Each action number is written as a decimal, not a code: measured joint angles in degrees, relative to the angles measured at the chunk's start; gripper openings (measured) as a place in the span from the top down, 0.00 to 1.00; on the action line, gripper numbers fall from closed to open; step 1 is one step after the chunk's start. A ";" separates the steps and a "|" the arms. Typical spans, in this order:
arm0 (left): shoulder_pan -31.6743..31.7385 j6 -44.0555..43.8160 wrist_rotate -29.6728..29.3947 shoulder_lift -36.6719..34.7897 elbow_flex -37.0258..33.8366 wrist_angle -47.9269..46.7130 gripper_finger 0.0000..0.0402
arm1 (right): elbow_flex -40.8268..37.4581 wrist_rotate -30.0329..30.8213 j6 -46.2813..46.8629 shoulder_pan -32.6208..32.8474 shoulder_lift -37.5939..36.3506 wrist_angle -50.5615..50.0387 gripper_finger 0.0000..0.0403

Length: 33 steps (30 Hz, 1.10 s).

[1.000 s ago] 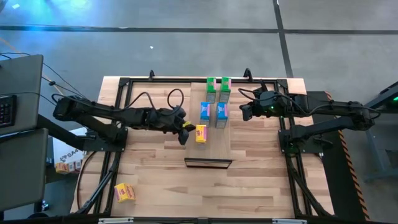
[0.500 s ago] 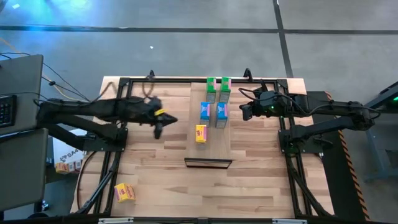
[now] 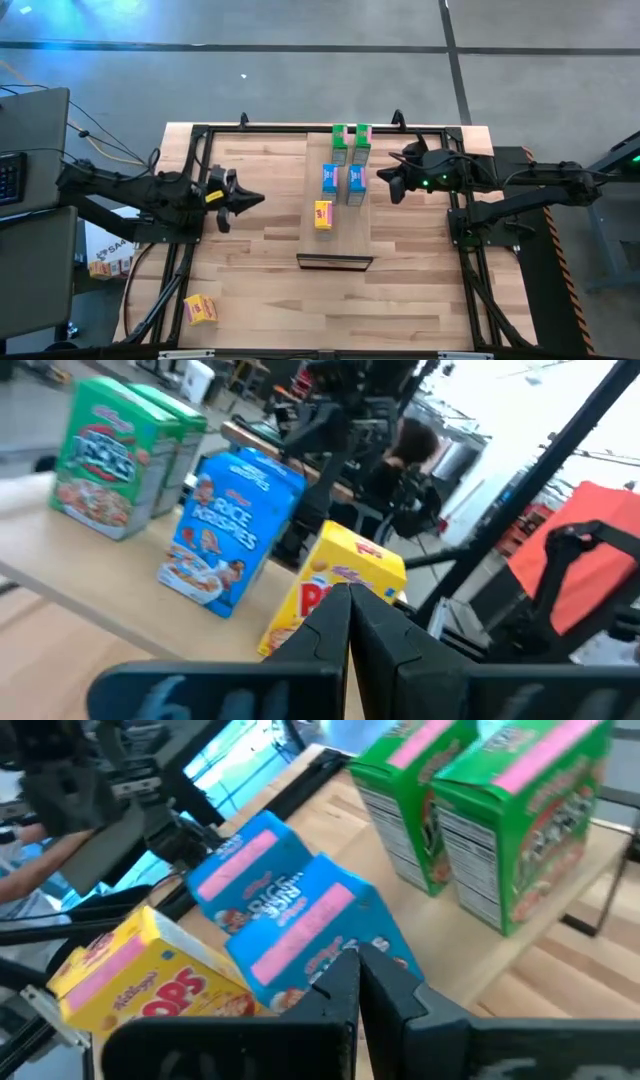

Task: Stack cereal on shelf
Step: Put the yellow cereal box on the shelf

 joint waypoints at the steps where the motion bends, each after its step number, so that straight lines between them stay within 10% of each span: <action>1: 0.11 0.51 -0.55 -0.27 -0.05 -0.08 1.00 | 0.00 -0.45 -0.78 0.04 0.00 0.41 1.00; 21: 1.03 0.65 -2.38 1.35 2.92 -6.13 0.84 | 0.00 -5.42 -11.46 0.05 0.00 -0.69 1.00; 33: -3.46 -0.65 21.73 16.07 30.44 -41.56 0.43 | -0.01 -5.54 -11.37 0.05 0.00 -5.51 1.00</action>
